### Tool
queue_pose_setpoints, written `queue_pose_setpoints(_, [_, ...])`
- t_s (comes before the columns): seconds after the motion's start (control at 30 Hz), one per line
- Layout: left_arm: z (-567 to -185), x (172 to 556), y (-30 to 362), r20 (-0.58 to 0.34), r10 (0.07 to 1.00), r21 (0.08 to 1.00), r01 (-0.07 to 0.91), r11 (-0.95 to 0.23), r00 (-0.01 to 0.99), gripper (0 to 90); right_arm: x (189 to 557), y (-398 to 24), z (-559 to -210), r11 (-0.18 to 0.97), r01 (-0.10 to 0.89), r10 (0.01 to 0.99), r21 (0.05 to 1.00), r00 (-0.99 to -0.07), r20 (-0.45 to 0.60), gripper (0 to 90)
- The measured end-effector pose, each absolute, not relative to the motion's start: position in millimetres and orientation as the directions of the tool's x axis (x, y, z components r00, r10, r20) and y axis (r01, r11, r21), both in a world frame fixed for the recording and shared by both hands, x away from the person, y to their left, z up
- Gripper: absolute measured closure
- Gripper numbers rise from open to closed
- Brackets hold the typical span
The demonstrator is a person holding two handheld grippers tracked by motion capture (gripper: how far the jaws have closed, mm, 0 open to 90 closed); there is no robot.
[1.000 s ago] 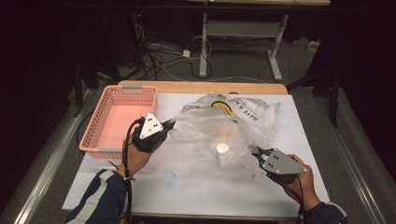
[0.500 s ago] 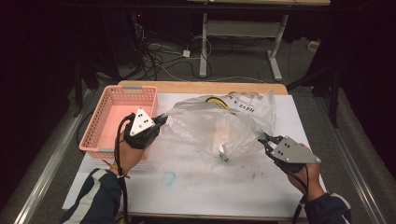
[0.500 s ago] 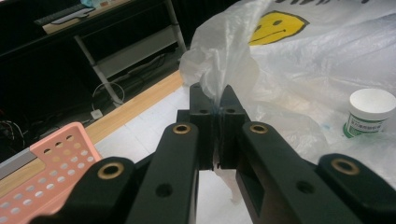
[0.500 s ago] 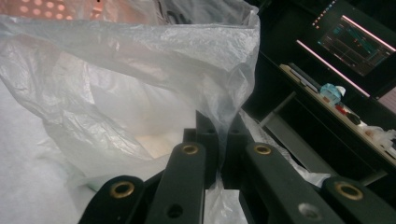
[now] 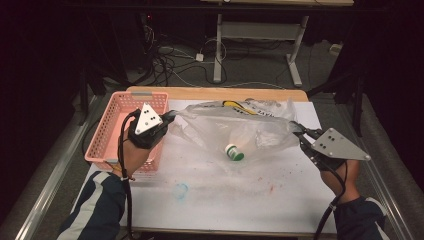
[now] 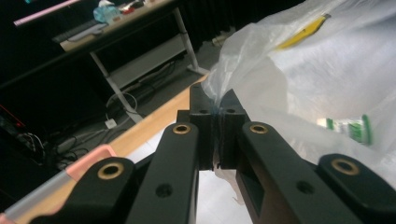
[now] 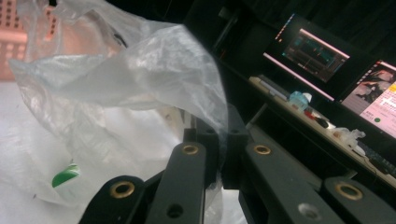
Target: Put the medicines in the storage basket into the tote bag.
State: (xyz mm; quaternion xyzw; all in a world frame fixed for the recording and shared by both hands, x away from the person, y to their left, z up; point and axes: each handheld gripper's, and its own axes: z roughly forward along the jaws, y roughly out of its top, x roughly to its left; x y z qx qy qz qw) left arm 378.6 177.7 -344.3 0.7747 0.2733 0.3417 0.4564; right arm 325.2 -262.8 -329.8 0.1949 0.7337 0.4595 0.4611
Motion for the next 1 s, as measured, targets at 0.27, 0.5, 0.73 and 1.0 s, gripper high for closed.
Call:
queue_pose_setpoints(0.27, [-322, 379, 173, 0.298, 0.726, 0.900, 0.071, -0.430, 0.620, 86.0, 338, -272, -316, 0.460, -0.140, 0.749, 0.877, -0.470, -0.468, 90.0])
queue_pose_setpoints(0.5, [-314, 390, 172, 0.288, 0.738, 0.906, 0.076, -0.417, 0.610, 86.0, 343, -272, -295, 0.426, -0.170, 0.762, 0.889, -0.462, -0.454, 90.0])
queue_pose_setpoints(0.73, [-322, 412, 170, 0.262, 0.772, 0.918, 0.097, -0.385, 0.579, 86.0, 362, -257, -284, 0.443, -0.155, 0.763, 0.883, -0.451, -0.462, 90.0])
queue_pose_setpoints(1.0, [-341, 444, 164, 0.206, 0.798, 0.934, 0.129, -0.333, 0.567, 86.1, 401, -255, -303, 0.437, -0.067, 0.797, 0.897, -0.433, -0.421, 90.0])
